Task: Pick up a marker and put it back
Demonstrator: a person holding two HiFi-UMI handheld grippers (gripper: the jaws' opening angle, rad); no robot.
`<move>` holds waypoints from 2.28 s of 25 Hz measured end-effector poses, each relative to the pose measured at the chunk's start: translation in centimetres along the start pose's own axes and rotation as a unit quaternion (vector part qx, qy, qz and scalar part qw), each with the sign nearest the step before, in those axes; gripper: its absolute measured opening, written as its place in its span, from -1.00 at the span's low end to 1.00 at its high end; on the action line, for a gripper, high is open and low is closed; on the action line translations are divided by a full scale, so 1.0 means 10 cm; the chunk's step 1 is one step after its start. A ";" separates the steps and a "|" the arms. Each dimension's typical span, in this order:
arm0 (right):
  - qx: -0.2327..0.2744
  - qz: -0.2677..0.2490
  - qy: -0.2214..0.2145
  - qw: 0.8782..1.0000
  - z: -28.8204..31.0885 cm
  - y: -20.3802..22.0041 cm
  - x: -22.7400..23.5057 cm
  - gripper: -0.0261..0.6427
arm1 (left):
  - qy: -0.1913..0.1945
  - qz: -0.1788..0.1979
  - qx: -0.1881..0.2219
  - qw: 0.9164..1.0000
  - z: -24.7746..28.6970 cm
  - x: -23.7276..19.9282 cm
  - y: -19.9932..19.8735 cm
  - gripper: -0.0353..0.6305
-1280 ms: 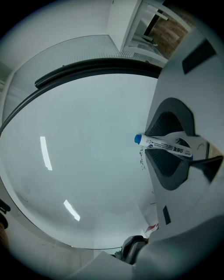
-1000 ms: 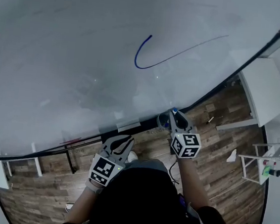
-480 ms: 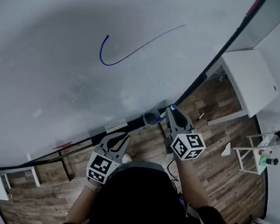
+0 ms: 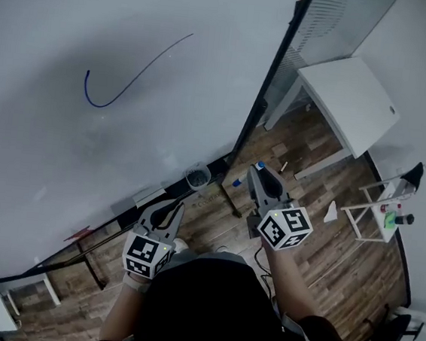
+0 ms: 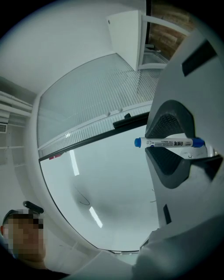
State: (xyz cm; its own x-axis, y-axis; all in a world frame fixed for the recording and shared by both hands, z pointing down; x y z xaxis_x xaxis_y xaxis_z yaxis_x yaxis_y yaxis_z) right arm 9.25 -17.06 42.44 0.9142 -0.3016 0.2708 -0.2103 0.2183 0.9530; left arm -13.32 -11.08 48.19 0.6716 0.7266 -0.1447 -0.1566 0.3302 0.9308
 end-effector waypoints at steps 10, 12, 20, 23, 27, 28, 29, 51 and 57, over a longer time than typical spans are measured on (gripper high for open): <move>-0.004 -0.003 0.081 0.997 -0.83 0.06 0.54 -0.67 | 0.065 0.010 -0.010 0.998 0.47 0.39 -0.02 -0.75; -0.008 -0.005 0.093 0.996 -0.98 0.09 0.62 -0.67 | 0.075 0.013 -0.010 0.997 0.56 0.48 -0.04 -0.75; -0.027 -0.028 0.131 0.991 -1.42 0.16 0.84 -0.67 | 0.117 0.021 0.002 0.993 0.85 0.78 -0.14 -0.75; -0.032 -0.030 0.140 0.989 -1.53 0.19 0.89 -0.67 | 0.125 0.023 0.008 0.992 0.92 0.85 -0.18 -0.75; -0.040 -0.028 0.145 0.988 -1.64 0.24 0.95 -0.67 | 0.130 0.025 0.016 0.991 0.96 0.92 -0.23 -0.75; -0.043 -0.029 0.145 0.988 -1.65 0.25 0.96 -0.67 | 0.131 0.026 0.019 0.991 0.97 0.94 -0.24 -0.75; -0.046 -0.029 0.144 0.988 -1.66 0.26 0.97 -0.67 | 0.133 0.027 0.021 0.991 0.98 0.95 -0.26 -0.75; -0.052 -0.045 0.041 0.997 -0.85 0.15 0.62 -0.67 | 0.052 0.011 0.082 0.995 0.38 0.55 -0.39 -0.75; -0.051 -0.057 -0.029 0.997 -0.35 0.11 0.25 -0.66 | -0.007 -0.005 0.087 0.996 0.01 0.28 -0.29 -0.75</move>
State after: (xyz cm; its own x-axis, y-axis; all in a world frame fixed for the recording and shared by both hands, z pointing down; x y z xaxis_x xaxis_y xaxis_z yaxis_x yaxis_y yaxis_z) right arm 12.52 -14.37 43.66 0.9079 -0.3819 0.1727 -0.0677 0.2730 0.9596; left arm -10.95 -10.05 45.09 0.6833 0.7144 -0.1507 -0.0225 0.2269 0.9736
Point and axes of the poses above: the fingertips, and each gripper's own axes: z forward along the fingers, x to its right, y out of its underside, the point moved 4 cm from there along -z, backward along the fingers, and after that the axes turned 3 degrees about y, right-handed, at the moved point
